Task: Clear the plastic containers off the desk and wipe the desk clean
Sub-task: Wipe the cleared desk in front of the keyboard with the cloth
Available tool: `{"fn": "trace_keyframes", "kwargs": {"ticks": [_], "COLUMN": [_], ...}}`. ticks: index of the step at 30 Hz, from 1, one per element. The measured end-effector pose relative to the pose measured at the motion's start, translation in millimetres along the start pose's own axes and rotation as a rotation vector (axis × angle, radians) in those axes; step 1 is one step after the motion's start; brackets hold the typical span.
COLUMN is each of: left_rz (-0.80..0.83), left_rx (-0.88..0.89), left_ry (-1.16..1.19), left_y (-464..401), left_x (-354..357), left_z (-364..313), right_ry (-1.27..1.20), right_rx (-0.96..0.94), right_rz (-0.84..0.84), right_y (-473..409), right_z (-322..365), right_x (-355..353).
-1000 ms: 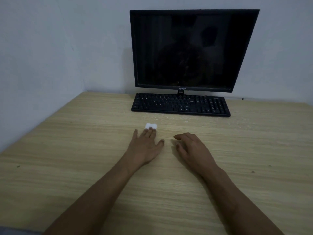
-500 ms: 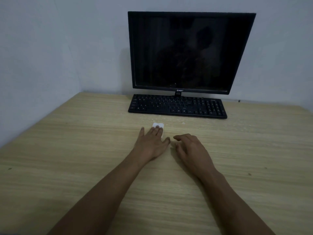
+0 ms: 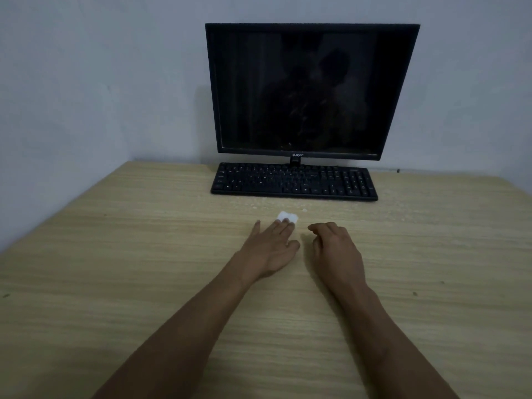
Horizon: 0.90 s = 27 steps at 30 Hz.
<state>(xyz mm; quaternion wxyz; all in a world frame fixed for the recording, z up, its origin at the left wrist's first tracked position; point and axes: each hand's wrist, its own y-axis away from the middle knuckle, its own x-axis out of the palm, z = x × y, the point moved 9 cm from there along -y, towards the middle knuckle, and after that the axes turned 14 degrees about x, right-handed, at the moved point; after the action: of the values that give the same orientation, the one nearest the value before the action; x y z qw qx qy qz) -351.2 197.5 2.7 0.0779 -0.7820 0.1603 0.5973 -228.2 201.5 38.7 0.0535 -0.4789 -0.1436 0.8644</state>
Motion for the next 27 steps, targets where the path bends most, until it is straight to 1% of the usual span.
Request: {"fn": "trace_keyframes", "kwargs": {"ticks": [3,5,11,15,18,20,22,24,27], "left_rz": [0.007,0.001,-0.021,-0.014,-0.024,-0.019,0.011,0.044,0.068], "left_rx": [0.135,0.162,0.077,0.006,-0.050,-0.068,-0.047,0.015,0.140], "left_ry": [-0.011,-0.041,-0.082,-0.091,-0.083,-0.072,-0.068,-0.037,-0.008], "left_y": [8.7,8.9,-20.2,-46.5,-59.2,-64.1,-66.1,-63.6,-54.2], "left_x": [13.6,17.7,11.2,2.9,-2.0,-3.3,-4.0,-2.4,3.4], "left_z": [-36.4,-45.7,-32.2,-18.8,-8.2,-5.7,-8.8,-19.1,-48.0], "right_ry": [0.000,-0.001,0.009,0.005,0.005,-0.008,-0.032,-0.050,-0.051], "right_rx": [0.050,0.085,0.121,0.144,0.135,0.161,0.231,0.299,0.363], "right_rz": [-0.012,-0.025,-0.001,-0.041,-0.038,-0.052,-0.106,-0.162,-0.176], "right_y": [-0.1,-0.6,-0.7,-1.4,-2.2,-3.1,-5.9,-6.7,-4.8], "right_z": [-7.0,-12.9,-17.4,-21.4,-20.9,-24.3,-33.7,-44.5,-56.2], "right_x": [-5.4,-8.9,-6.6,-10.1,-8.7,-10.2,-17.6,-25.8,-31.4]}}
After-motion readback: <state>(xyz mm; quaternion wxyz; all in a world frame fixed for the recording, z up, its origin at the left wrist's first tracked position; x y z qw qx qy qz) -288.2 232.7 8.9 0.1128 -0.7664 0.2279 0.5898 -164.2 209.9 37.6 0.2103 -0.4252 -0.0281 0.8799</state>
